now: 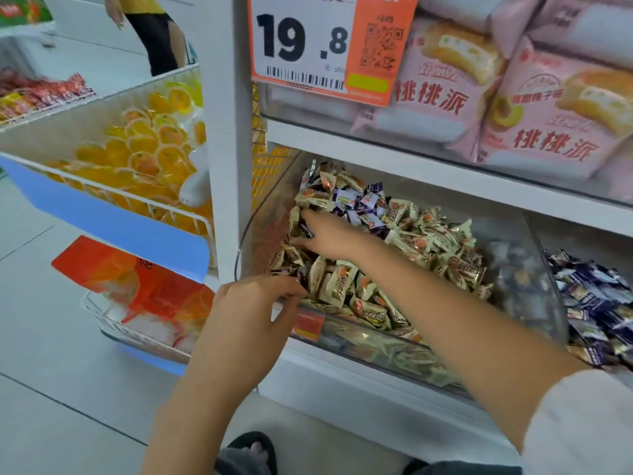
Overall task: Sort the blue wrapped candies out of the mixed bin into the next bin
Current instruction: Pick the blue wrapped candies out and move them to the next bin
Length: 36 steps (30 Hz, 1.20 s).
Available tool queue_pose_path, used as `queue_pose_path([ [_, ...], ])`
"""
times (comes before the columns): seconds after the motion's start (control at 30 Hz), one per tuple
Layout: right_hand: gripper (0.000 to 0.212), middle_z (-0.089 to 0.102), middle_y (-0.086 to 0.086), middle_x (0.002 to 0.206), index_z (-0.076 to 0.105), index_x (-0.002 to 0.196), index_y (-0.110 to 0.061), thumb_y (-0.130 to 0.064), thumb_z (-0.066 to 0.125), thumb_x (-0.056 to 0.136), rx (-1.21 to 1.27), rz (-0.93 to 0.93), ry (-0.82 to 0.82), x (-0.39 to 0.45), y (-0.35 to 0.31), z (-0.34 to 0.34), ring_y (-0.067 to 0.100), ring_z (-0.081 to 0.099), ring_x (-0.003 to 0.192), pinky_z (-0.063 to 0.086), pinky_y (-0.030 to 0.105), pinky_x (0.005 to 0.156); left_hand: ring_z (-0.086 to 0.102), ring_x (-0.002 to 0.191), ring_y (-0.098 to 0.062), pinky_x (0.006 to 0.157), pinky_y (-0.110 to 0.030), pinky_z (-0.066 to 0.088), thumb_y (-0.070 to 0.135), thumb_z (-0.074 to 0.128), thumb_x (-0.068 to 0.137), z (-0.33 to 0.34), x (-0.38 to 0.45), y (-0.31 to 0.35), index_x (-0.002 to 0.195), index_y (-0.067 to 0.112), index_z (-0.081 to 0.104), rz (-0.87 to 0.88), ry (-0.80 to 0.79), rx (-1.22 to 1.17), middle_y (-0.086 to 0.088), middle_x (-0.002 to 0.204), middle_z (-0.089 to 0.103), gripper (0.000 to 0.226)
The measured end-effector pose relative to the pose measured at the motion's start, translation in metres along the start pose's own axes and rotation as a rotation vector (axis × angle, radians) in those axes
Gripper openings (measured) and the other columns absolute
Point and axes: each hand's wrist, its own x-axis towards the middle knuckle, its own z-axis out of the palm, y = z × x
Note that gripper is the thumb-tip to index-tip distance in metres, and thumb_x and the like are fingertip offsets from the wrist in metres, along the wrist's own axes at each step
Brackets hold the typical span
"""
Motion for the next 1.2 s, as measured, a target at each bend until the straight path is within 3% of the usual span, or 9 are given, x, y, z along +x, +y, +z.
queue_pose_path([
  [0.1,0.063,0.056,0.015,0.121,0.033,0.140,-0.006,-0.042,0.054,0.092,0.085,0.061,0.005,0.008,-0.004,0.009,0.029,0.057,0.100,0.046,0.032,0.072,0.063,0.089,-0.009,0.089,-0.044,0.048,0.013,0.061,0.086,0.002,0.000,0.002,0.094,0.026,0.072,-0.007,0.014,-0.001,0.019,0.089,0.066,0.018],
  [0.23,0.032,0.060,0.003,0.115,0.054,0.120,-0.012,-0.024,0.061,0.091,0.311,0.101,0.036,0.010,0.002,0.016,0.023,0.059,0.100,0.050,0.035,0.082,0.063,0.092,-0.010,0.091,-0.044,0.047,0.015,0.060,0.087,0.003,0.002,0.003,0.094,0.026,0.072,-0.024,0.018,0.005,0.012,0.097,0.070,0.018],
  [0.3,0.022,0.058,0.004,0.118,0.057,0.105,-0.012,-0.024,0.064,0.089,0.417,0.095,0.073,0.002,0.004,0.011,0.024,0.055,0.106,0.042,0.029,0.079,0.063,0.091,-0.009,0.091,-0.044,0.047,0.014,0.060,0.087,0.003,0.002,0.002,0.094,0.026,0.072,-0.028,0.012,-0.008,0.014,0.095,0.069,0.019],
  [0.47,0.017,0.038,0.001,0.148,0.059,0.106,-0.012,-0.022,0.059,0.092,0.717,0.131,0.193,-0.029,0.006,-0.013,0.021,0.032,0.136,0.031,0.032,0.101,0.063,0.086,-0.007,0.090,-0.044,0.048,0.014,0.060,0.087,0.003,0.004,-0.001,0.095,0.025,0.072,-0.005,0.016,-0.019,0.025,0.084,0.057,0.019],
  [0.6,0.010,0.061,0.003,0.117,0.058,0.103,-0.019,-0.020,0.056,0.094,1.074,0.211,0.206,-0.060,0.003,-0.030,0.016,0.058,0.097,0.046,0.026,0.064,0.062,0.082,-0.004,0.088,-0.045,0.048,0.014,0.060,0.087,0.004,0.006,-0.005,0.093,0.026,0.072,0.020,0.012,-0.010,0.030,0.077,0.054,0.018],
  [0.73,0.019,0.057,-0.004,0.103,0.059,0.109,-0.019,-0.010,0.054,0.093,1.445,0.277,0.227,-0.105,0.004,-0.048,0.012,0.055,0.086,0.045,0.024,0.061,0.061,0.080,-0.004,0.088,-0.045,0.048,0.013,0.060,0.087,0.006,0.005,-0.006,0.091,0.025,0.072,0.031,0.021,-0.012,0.033,0.075,0.054,0.017],
  [0.93,0.019,0.058,0.007,0.111,0.063,0.093,-0.029,-0.013,0.053,0.094,1.201,0.420,0.636,-0.207,0.045,-0.045,0.014,0.055,0.070,0.045,0.019,0.050,0.063,0.088,-0.012,0.087,-0.049,0.046,0.013,0.060,0.086,0.016,-0.003,0.001,0.094,0.027,0.071,0.117,0.013,0.087,0.015,0.089,0.068,0.020],
  [1.1,0.010,0.060,0.007,0.084,0.060,0.099,-0.023,-0.020,0.051,0.096,0.870,0.525,0.945,-0.278,0.081,-0.041,0.005,0.051,0.050,0.039,0.015,0.043,0.063,0.089,-0.013,0.088,-0.048,0.048,0.013,0.061,0.086,0.015,-0.007,-0.001,0.094,0.027,0.071,0.098,0.027,0.075,0.015,0.090,0.068,0.019],
  [1.2,0.014,0.061,0.018,0.085,0.059,0.105,-0.023,-0.018,0.049,0.097,0.698,0.618,0.976,-0.293,0.105,-0.036,0.023,0.058,0.062,0.037,0.023,0.046,0.062,0.091,-0.013,0.089,-0.048,0.047,0.013,0.060,0.087,0.014,-0.007,0.004,0.093,0.028,0.072,0.073,0.010,0.098,0.020,0.088,0.063,0.020],
])
